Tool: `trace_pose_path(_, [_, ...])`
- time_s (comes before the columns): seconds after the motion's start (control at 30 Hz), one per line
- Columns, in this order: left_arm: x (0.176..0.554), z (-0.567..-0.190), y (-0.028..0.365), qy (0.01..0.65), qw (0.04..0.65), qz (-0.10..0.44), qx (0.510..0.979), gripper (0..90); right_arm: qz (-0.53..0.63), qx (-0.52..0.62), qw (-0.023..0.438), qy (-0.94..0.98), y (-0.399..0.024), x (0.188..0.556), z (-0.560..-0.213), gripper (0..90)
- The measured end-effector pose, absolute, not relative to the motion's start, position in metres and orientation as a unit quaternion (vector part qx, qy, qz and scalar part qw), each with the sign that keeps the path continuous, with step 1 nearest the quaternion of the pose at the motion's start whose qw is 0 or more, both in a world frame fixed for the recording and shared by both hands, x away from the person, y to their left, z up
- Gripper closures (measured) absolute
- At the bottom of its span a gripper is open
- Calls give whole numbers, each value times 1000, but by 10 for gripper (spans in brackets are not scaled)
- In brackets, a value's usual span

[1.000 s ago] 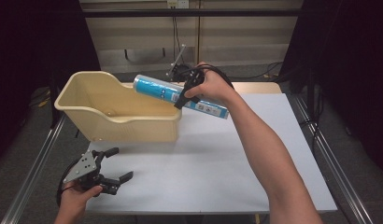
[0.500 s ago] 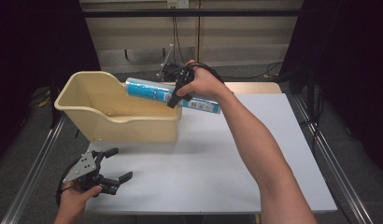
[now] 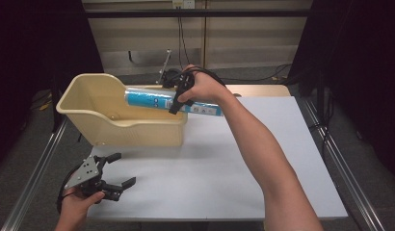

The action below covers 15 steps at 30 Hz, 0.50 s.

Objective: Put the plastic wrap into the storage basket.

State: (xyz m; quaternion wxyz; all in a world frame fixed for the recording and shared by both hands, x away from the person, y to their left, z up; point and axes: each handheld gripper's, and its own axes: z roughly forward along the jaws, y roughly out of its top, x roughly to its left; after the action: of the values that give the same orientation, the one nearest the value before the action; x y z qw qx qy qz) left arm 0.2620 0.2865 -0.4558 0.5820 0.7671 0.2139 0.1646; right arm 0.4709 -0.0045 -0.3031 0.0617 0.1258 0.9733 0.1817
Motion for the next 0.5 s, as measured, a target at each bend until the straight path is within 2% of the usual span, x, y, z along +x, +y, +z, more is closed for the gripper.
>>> trace_pose_path(0.1, [262, -456, 286, 215, 581, 164, 767, 23, 188, 125, 70, 972, -4, 470, -302, 298])
trace_pose_path(0.17, [262, -457, 285, 217, 582, 172, 765, 23, 251, 144, 68, 955, -8, 469, -284, 319])
trace_pose_path(0.23, [262, -456, 284, 219, 581, 168, 766, 23, 256, 146, 69, 953, -8, 469, -277, 299])
trace_pose_path(0.27, [262, -457, 284, 217, 583, 171, 764, 23, 257, 142, 79, 953, -6, 467, -265, 274])
trace_pose_path(0.5, [262, -456, 285, 214, 580, 162, 769, 24, 278, 156, 86, 944, 0, 465, -248, 160])
